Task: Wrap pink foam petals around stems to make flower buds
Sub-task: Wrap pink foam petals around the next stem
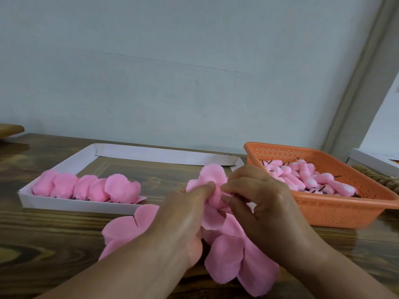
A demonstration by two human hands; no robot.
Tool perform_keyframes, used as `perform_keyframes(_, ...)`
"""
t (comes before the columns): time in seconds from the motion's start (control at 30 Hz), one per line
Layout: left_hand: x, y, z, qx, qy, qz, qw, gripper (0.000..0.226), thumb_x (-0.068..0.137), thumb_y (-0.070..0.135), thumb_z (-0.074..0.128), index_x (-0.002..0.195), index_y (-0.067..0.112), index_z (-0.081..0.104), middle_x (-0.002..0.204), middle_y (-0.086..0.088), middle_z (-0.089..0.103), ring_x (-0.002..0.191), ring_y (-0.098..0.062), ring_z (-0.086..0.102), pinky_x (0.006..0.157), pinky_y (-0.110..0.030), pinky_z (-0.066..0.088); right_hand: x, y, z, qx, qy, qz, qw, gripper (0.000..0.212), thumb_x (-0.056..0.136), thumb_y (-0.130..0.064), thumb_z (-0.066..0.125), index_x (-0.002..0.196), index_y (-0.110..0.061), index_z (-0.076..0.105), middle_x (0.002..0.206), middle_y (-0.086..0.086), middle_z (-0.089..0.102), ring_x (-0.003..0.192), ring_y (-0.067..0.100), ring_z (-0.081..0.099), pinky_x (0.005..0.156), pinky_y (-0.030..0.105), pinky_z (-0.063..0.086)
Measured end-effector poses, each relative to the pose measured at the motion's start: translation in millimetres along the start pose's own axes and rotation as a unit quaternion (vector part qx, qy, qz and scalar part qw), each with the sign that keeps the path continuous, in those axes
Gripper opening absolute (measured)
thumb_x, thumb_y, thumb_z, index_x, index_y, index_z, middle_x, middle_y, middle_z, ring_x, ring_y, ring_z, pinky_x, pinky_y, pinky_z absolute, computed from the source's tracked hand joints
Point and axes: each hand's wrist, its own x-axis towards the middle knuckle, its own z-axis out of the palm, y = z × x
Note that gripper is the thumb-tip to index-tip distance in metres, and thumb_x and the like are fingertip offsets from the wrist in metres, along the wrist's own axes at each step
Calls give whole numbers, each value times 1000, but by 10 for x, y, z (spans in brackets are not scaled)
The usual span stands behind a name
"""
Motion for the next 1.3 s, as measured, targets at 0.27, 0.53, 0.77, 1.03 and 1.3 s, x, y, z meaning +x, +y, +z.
perform_keyframes(0.27, 16, -1, -3, 15, -7, -29, 999, 14, 91, 5, 56, 83, -3, 65, 82, -19, 66, 74, -29, 65, 80, -46, 56, -8, -25, -13, -23, -31, -14, 999, 13, 79, 0, 59, 71, -8, 66, 76, 2, 58, 67, 16, 56, 53, 34, 45)
perform_keyframes(0.53, 41, -86, -27, 50, 7, 2, 999, 15, 90, 12, 58, 86, 1, 67, 77, -21, 71, 74, -34, 70, 79, -52, 57, 1, 23, -20, 23, -67, 54, 996, 11, 75, -5, 57, 68, -9, 65, 70, -7, 51, 66, 4, 48, 58, 19, 40)
perform_keyframes(0.77, 24, -135, 6, 80, -7, 27, 996, 40, 89, 15, 60, 54, 30, 72, 58, -5, 70, 57, -18, 70, 70, -39, 57, 20, 79, -87, 51, -68, 112, 990, 19, 75, 0, 70, 69, -19, 70, 70, -7, 61, 71, 9, 55, 62, 23, 45)
perform_keyframes(1.03, -29, -122, -1, 121, -47, 57, 990, 31, 90, 17, 58, 64, 24, 73, 67, -9, 72, 66, -22, 71, 72, -40, 60, 18, 47, -96, 48, -72, 149, 985, 12, 76, -4, 71, 70, -13, 65, 68, -8, 57, 70, 9, 55, 62, 28, 46)
perform_keyframes(1.3, -69, -107, 5, 127, -53, 77, 987, 30, 88, 16, 62, 63, 28, 73, 67, -3, 73, 68, -17, 71, 78, -42, 58, 51, 11, -108, 58, -58, 173, 981, 21, 75, 4, 68, 64, -14, 64, 114, -16, 52, 81, -4, 54, 68, 8, 40)
